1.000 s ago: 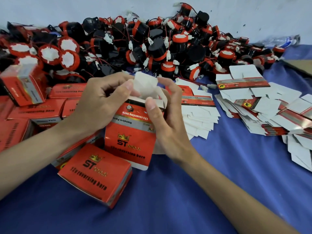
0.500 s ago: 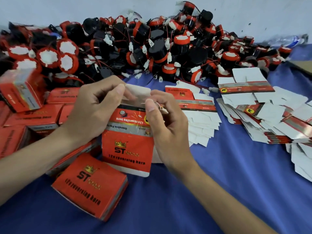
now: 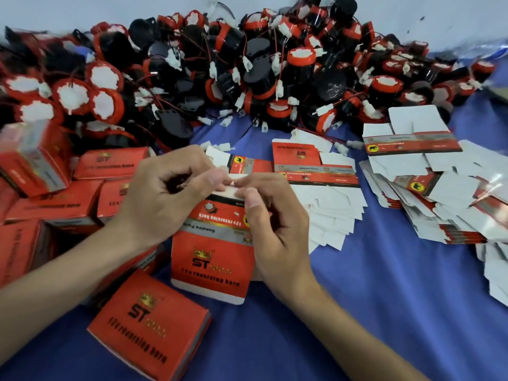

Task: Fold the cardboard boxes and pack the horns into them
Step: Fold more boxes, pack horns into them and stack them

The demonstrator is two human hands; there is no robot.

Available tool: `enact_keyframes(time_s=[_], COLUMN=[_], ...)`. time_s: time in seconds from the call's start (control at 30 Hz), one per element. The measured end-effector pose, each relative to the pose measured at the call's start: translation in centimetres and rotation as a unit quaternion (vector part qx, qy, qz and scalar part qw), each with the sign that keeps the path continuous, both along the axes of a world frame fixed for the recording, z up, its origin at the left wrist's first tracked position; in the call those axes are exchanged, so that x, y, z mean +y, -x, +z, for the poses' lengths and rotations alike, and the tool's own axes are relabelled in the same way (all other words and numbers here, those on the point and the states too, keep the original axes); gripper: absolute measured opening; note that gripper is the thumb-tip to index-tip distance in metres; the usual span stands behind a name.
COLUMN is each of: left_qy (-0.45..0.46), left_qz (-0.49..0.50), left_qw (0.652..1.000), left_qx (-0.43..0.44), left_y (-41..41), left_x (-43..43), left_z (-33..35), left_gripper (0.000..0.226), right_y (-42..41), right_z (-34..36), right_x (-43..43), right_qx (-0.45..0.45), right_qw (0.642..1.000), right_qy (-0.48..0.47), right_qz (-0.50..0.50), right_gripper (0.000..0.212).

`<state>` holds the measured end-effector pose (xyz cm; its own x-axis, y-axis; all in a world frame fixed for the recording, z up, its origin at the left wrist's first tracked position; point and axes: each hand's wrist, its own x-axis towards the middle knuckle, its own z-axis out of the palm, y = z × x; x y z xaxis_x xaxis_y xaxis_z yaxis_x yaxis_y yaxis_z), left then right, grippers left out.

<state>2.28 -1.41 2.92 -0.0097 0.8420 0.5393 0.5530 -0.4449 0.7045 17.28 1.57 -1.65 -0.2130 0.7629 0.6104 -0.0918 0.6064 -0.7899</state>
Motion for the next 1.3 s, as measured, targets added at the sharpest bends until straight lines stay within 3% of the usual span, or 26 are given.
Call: enact_keyframes(time_s=[0.23,0.43,0.53,0.7,0.83,0.93,1.13,1.23,1.3], left_qy=[0.004,0.048,0.072,0.066,0.061,0.038,-0.077,-0.127,-0.125], left_qz=[-0.025,-0.073,-0.083,-0.079,-0.071,-0.061,-0.043,-0.024,-0.032], left_qw=[1.0,0.996,0.992,0.991,0.993,0.996,0.991,0.982,0.982], left_qx=[0.011,0.032,0.061,0.081,0.07,0.062,0.102,0.14,0.14], left_y=[0.0,0.0,-0.1,-0.2,-0.2,-0.1,-0.1,-0.1,-0.2], left_x=[-0.2,-0.5,-0.6,-0.5,-0.4,-0.4,-0.5,-0.8,-0.8], left_z=[-0.1,0.0,0.0,-0.2,-0.2,0.0,0.3,0.1,0.0], left_gripper=[0.042,0.039,0.03,0.035,0.035,0.035,0.036,0.038,0.039], right_y=[0.0,-0.5,-0.6,-0.8,-1.2,-1.4,-1.5,-1.3,-1.1], right_z=[-0.3,-0.3,-0.1,-0.1,-0.1,-0.1,0.9,1.2,1.3], right_x=[0.1,0.2,0.2,0.6,0.4,0.2,0.0,-0.3,-0.5], right_qx=[-0.019,-0.015,-0.014,-0.003,-0.007,-0.022,0.011,0.033,0.053], right_qw=[0.998,0.999,0.999,0.999,0.999,0.999,0.996,0.982,0.962], right_qy=[-0.067,-0.044,-0.034,-0.047,-0.034,-0.039,0.03,0.135,0.214], right_qz=[0.009,-0.011,-0.018,-0.025,0.016,0.024,0.082,0.125,0.16], right_gripper=[0.036,0.032,0.04,0.05,0.037,0.052,0.05,0.053,0.044])
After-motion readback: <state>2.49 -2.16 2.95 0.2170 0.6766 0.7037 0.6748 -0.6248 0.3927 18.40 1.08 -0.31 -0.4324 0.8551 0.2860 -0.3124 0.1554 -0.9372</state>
